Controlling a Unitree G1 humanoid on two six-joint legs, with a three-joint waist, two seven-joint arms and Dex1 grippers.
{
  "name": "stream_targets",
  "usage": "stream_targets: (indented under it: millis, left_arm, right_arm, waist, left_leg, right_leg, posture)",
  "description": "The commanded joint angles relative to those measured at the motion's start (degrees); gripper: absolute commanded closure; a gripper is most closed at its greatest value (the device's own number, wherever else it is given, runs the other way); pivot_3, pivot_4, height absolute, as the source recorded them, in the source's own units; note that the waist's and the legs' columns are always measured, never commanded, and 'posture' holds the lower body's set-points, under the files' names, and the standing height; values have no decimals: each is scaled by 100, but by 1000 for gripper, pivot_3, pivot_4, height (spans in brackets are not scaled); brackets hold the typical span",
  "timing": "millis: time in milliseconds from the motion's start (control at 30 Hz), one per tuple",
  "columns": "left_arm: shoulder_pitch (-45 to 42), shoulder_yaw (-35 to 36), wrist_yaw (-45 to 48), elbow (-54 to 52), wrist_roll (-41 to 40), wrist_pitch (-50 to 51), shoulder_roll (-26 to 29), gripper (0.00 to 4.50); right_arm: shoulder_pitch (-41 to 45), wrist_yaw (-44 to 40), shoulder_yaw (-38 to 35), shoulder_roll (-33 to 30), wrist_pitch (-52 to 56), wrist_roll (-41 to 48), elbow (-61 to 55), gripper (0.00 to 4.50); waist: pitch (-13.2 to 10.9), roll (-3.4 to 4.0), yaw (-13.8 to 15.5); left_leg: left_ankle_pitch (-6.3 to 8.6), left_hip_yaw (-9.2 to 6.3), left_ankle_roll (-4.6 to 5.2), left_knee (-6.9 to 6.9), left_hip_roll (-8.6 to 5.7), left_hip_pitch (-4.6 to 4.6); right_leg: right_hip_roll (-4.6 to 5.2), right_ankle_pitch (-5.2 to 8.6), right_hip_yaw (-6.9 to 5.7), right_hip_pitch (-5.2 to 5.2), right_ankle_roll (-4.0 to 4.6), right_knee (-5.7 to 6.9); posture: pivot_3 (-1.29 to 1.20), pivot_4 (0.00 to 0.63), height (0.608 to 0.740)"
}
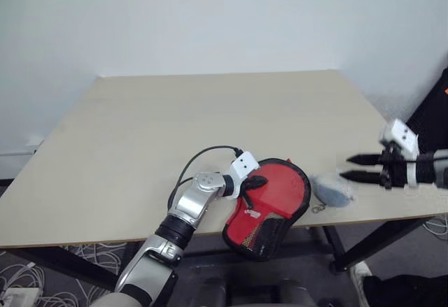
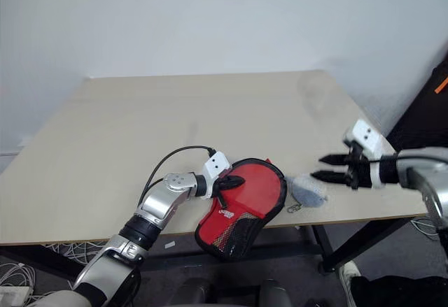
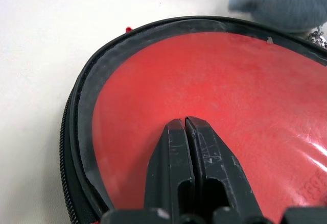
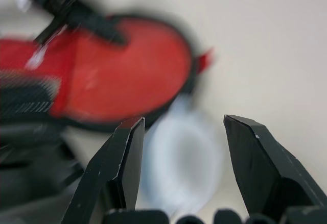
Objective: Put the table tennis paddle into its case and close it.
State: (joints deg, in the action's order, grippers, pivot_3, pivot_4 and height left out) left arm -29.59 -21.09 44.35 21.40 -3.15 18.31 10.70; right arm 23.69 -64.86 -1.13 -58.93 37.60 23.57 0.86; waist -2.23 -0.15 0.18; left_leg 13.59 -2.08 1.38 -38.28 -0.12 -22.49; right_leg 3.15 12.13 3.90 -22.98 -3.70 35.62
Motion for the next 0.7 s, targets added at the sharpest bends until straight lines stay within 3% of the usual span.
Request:
stream_targets:
  millis: [33, 200, 700]
  left_arm:
    - [126, -123, -21, 281, 194, 162, -3, 4500]
    - [169, -88, -55, 223, 195, 194, -17, 4500]
    - [275, 1, 357, -12, -66, 204, -41, 4500]
  right_arm:
    - [228, -77, 303, 169, -237, -323, 435, 1829]
    - [6, -326, 662, 77, -562, -700, 596, 1829]
    - [-492, -598, 802, 48, -519, -871, 305, 1829]
  waist:
    - [3, -8, 1]
    - [3, -5, -1]
    - [4, -4, -5]
  left_leg:
    - [0, 0, 0, 0, -1, -2]
    - [0, 3, 1, -1, -2, -4]
    - [0, 5, 1, -1, -1, -2]
  right_leg:
    - [0, 0, 0, 4, 0, 0]
    - [1, -1, 5, 5, -1, 2]
    - [-1, -1, 7, 3, -1, 4]
  posture:
    - [0, 0, 740]
    - [0, 0, 740]
    - [0, 0, 740]
